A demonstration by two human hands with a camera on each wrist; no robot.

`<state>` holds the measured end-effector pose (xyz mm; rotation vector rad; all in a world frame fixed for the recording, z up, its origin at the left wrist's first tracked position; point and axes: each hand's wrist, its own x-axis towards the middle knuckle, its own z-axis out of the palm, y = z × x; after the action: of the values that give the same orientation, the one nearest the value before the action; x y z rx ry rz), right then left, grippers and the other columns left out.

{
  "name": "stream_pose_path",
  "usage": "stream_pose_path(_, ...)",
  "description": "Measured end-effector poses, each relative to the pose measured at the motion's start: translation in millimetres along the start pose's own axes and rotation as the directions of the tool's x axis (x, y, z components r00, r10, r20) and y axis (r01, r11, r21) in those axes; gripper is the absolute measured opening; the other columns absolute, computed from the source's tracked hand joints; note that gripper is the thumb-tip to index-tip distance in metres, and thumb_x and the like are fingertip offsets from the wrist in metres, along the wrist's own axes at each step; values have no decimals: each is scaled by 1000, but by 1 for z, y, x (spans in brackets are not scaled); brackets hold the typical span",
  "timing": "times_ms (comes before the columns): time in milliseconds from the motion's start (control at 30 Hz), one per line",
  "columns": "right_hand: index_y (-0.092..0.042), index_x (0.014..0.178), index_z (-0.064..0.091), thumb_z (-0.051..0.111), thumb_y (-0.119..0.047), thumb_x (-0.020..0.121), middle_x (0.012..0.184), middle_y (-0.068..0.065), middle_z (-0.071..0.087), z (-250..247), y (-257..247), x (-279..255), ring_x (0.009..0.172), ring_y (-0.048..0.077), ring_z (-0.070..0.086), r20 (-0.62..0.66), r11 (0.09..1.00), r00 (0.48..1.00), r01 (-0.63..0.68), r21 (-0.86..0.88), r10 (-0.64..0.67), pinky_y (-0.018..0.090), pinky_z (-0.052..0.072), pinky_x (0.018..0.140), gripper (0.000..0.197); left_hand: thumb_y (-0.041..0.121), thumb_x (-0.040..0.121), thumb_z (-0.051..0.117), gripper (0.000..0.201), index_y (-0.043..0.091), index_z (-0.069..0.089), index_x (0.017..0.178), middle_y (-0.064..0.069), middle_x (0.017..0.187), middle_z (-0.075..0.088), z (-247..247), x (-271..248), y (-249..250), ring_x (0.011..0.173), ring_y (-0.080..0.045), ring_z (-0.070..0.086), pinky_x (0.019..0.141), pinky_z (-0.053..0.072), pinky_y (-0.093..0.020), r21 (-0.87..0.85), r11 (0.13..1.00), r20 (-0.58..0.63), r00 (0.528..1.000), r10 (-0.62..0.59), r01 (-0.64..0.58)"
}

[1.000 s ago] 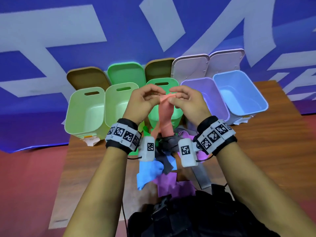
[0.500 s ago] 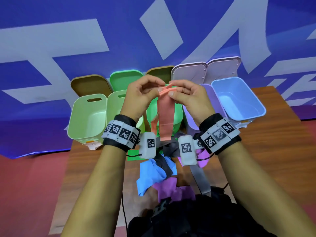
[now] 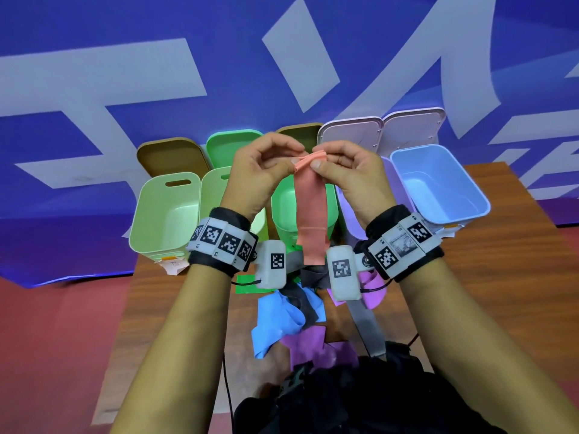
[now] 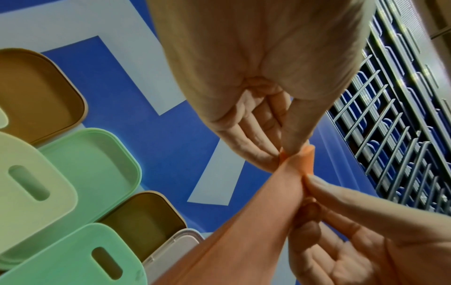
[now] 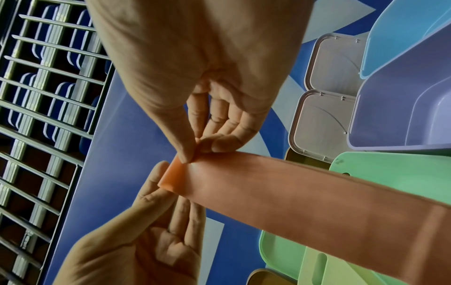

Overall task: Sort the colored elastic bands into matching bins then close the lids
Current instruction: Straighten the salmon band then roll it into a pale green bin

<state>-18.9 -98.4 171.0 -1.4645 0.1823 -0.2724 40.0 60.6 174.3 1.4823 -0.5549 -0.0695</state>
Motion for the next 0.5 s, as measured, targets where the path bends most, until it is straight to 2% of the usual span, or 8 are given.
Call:
stream_pose_path(133, -6, 102, 70, 71, -5, 82, 98, 23, 71, 1, -2, -2, 91, 22, 67, 2, 1000, 1000, 20, -13, -20, 42, 54, 93, 20, -13, 80, 68, 22, 4, 66, 94, -13, 94, 69, -1, -1, 3, 93, -23, 69, 88, 55, -33, -22, 1000, -3, 1000, -3, 3)
stream_pose_path(233, -11, 95, 70, 73, -10, 79, 89, 14, 69, 2, -4, -2, 85, 18, 64, -13, 999, 999, 40, -20, -40, 36, 54, 86, 17, -11, 80, 69, 21, 4, 66, 95, -11, 94, 69, 0, -1, 5, 93, -23, 68, 86, 54, -32, -27, 1000, 9, 1000, -3, 3)
stream_pose_path(333, -14, 90, 69, 74, -8, 80, 85, 10, 64, 2, -6, -2, 78, 14, 60, -24, 997, 998, 55, -53, -56, 30, 53, 79, 12, -9, 82, 60, 20, 0, 66, 99, -8, 96, 69, 0, -1, 6, 95, -19, 66, 85, 52, -29, -19, 1000, 15, 1000, -14, 14)
stream_pose_path(400, -13, 89, 68, 73, -4, 84, 83, 9, 61, 1, -8, -2, 76, 13, 58, -33, 995, 997, 61, -73, -64, 29, 52, 76, 11, -3, 83, 59, 21, -2, 66, 103, -10, 101, 68, -1, -2, 6, 98, -19, 65, 88, 51, -31, -33, 999, 26, 999, -24, 25)
stream_pose_path(500, -14, 87, 68, 73, -5, 84, 82, 8, 60, 1, -10, -1, 76, 13, 56, -38, 993, 996, 78, -90, -81, 32, 51, 77, 10, 3, 84, 70, 25, -2, 65, 108, -12, 106, 69, -1, -3, 4, 102, -22, 66, 96, 52, -35, -14, 999, 22, 999, -46, 46)
